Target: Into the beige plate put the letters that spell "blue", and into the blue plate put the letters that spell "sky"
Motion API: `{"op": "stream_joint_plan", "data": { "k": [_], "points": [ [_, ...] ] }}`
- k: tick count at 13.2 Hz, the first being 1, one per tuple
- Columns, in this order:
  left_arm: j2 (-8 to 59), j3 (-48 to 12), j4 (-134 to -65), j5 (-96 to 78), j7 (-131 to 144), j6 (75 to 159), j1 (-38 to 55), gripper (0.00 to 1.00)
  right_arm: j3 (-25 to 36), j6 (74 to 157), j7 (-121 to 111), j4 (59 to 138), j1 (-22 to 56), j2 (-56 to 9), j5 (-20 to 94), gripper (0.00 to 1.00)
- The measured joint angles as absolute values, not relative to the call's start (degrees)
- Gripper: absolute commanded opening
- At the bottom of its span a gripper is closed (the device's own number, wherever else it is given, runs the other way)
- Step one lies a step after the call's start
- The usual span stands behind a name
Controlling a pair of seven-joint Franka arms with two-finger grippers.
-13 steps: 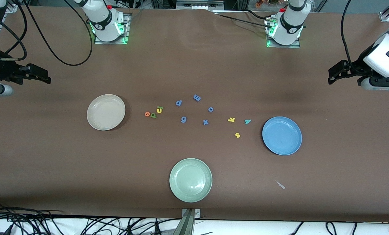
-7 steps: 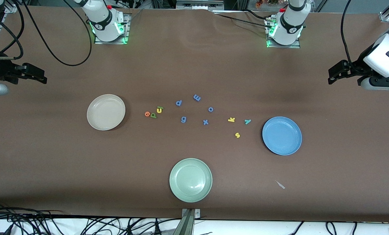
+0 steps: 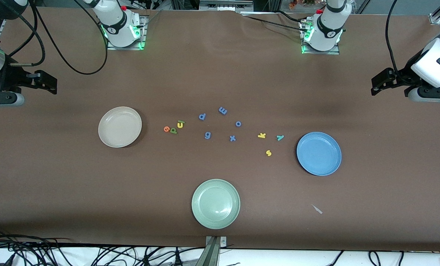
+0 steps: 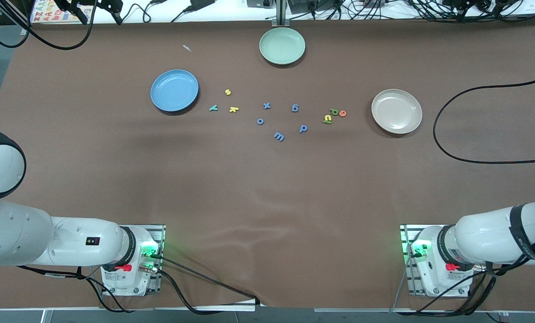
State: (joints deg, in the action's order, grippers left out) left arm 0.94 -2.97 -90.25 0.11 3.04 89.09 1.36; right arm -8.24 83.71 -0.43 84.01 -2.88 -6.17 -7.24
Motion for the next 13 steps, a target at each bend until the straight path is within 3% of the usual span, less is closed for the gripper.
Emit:
{"op": "stream_joint_plan", "data": {
  "k": [13],
  "points": [
    [0.94, -2.97, -90.25, 0.11, 3.04, 89.09, 1.35, 1.00, -8.08, 83.51, -0.07, 83.18, -3.12, -6.17, -3.40, 1.00]
  ]
}}
